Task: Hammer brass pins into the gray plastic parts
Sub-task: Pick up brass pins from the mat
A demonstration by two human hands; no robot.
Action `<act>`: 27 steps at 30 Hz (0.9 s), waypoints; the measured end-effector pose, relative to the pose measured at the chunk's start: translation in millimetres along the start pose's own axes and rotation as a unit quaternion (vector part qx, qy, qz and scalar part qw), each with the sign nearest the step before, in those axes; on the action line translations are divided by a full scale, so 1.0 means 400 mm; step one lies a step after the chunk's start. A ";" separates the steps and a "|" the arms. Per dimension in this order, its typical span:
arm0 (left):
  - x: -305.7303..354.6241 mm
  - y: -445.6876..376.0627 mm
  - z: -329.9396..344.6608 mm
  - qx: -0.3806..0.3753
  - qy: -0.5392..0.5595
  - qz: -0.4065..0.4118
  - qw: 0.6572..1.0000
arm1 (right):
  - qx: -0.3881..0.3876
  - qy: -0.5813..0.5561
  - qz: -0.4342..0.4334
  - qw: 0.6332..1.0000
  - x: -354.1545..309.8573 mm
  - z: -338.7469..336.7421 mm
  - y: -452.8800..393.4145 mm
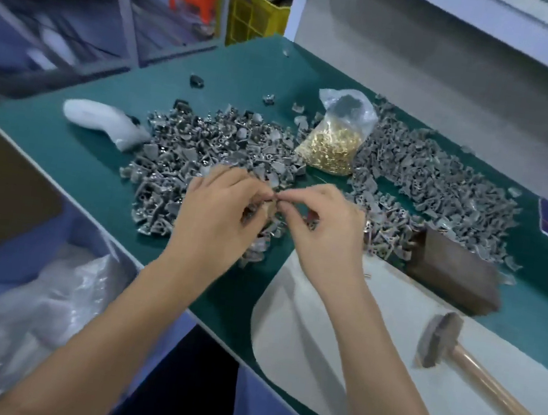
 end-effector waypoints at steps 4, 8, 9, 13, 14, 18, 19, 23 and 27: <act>-0.070 -0.019 -0.034 0.010 -0.022 -0.034 0.999 | -0.030 0.044 -0.012 0.998 -0.029 0.069 -0.052; -0.082 -0.030 -0.043 -0.013 -0.002 -0.033 0.999 | -0.057 0.051 0.000 0.997 -0.030 0.094 -0.062; -0.080 -0.030 -0.044 -0.014 0.002 -0.027 1.000 | -0.054 0.054 -0.004 0.997 -0.031 0.091 -0.059; -0.062 -0.025 -0.044 -0.008 0.021 0.012 1.000 | 0.001 0.055 -0.022 0.998 -0.005 0.010 -0.032; -0.050 -0.022 -0.037 -0.017 0.030 0.022 0.999 | 0.012 0.052 -0.015 0.998 0.016 -0.023 -0.017; 0.025 -0.011 0.017 -0.071 0.063 0.063 0.994 | 0.020 0.078 0.049 0.995 0.110 -0.150 0.066; 0.044 -0.006 0.037 -0.087 0.067 0.069 0.992 | 0.018 0.089 0.066 0.994 0.129 -0.176 0.091; 0.105 0.014 0.122 -0.117 0.018 0.085 0.989 | -0.010 0.106 0.123 0.987 0.184 -0.234 0.182; 0.138 0.013 0.187 -0.113 -0.073 0.047 0.990 | -0.078 0.107 0.142 0.981 0.208 -0.234 0.236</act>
Point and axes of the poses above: each hand's wrist, its own y-axis away from the middle knuckle, its own z-axis out of the palm, x = y × z, the point moved 3 cm from there along -y, towards the middle knuckle, and after that the axes turned 15 degrees about -z, right-handed, at the moved point
